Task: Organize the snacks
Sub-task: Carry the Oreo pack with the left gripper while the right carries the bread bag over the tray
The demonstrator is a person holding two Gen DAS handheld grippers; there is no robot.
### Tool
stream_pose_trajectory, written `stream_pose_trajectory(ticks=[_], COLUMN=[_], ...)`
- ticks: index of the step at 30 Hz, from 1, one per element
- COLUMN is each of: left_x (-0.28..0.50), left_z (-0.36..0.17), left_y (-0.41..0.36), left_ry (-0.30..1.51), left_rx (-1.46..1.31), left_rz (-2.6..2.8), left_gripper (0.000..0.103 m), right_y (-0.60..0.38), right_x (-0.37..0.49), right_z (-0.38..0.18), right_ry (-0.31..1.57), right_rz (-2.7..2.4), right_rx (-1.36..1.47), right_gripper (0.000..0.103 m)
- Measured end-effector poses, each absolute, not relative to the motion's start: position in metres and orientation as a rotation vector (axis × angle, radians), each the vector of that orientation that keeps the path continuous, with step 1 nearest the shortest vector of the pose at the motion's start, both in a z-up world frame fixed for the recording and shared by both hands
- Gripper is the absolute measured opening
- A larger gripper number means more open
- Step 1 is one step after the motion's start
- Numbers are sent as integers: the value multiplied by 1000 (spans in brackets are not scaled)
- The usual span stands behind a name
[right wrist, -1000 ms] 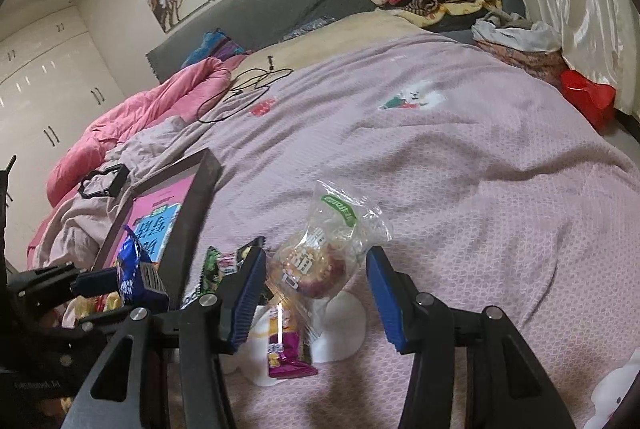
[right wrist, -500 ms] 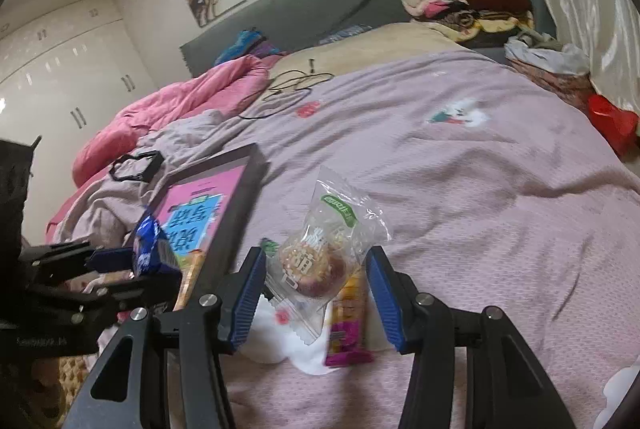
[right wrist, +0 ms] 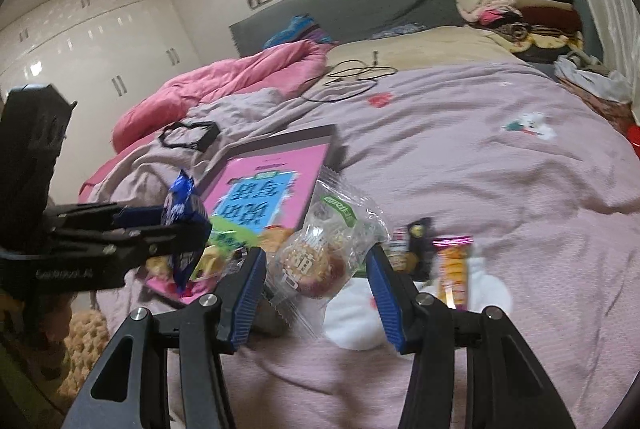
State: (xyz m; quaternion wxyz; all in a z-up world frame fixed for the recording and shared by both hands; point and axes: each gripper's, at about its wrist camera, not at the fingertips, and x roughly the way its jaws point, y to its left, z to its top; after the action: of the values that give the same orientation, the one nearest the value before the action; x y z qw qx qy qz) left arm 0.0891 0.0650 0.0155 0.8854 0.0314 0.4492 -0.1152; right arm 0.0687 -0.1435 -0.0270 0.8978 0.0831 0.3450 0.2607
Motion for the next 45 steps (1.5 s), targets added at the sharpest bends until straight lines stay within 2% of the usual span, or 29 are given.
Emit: stream_pose_trajectory(ticks=[20, 45], left_x=[77, 83], left_z=[27, -25], left_y=[171, 109], left_ry=[891, 1008], left_rx=[-72, -1], left_rz=[-65, -213], left_gripper=[54, 54], right_y=[-95, -70], right_x=[59, 64], right_z=[-22, -37], right_ry=[712, 746], right_rz=[609, 607], right_rx=[99, 13], right_gripper=[52, 52])
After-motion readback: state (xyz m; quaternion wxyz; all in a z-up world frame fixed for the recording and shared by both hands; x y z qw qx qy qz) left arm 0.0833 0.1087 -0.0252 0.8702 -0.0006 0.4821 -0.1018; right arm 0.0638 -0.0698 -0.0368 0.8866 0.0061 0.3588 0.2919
